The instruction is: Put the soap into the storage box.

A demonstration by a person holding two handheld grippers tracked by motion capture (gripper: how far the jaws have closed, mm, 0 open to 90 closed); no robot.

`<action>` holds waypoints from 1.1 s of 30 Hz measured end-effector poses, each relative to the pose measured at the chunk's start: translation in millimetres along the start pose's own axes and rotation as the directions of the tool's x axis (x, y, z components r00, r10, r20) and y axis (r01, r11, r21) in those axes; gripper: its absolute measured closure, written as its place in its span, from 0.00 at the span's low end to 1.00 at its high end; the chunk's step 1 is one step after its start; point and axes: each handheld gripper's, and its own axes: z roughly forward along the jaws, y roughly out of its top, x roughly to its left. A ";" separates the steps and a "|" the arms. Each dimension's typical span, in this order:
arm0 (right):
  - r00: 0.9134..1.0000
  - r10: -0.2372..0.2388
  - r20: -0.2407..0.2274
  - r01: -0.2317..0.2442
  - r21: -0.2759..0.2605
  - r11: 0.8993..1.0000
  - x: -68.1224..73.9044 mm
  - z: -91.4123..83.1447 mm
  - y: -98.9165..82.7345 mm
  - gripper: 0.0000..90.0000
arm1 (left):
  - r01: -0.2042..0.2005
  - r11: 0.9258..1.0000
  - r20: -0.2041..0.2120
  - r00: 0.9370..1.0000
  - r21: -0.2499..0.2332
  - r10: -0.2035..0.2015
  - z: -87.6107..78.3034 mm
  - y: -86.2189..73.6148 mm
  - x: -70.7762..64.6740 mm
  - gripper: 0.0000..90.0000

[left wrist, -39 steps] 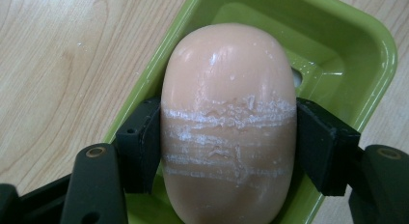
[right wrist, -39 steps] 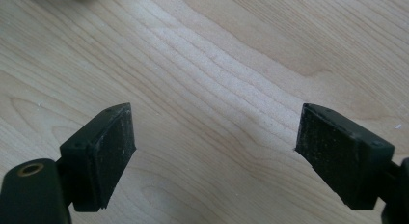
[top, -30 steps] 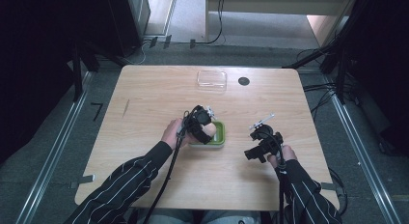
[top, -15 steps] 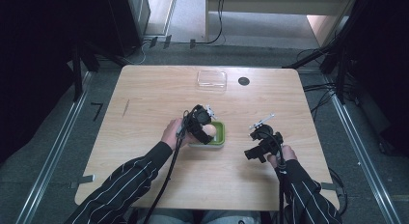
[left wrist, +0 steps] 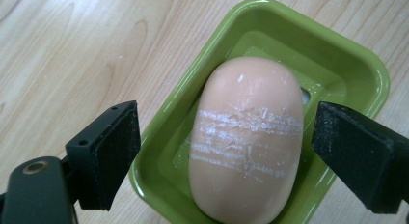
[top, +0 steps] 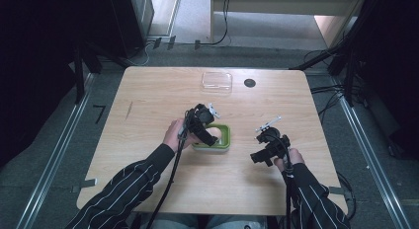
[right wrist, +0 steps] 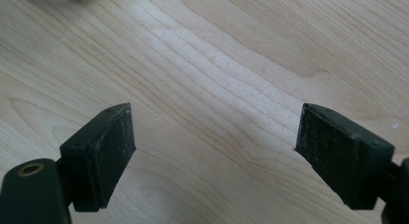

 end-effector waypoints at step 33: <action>1.000 0.002 -0.006 -0.002 -0.002 1.000 0.2 -2.6 -0.8 0.16 | 0.078 0.997 -0.024 0.997 0.007 -0.077 -40.4 -36.3 4.0 0.10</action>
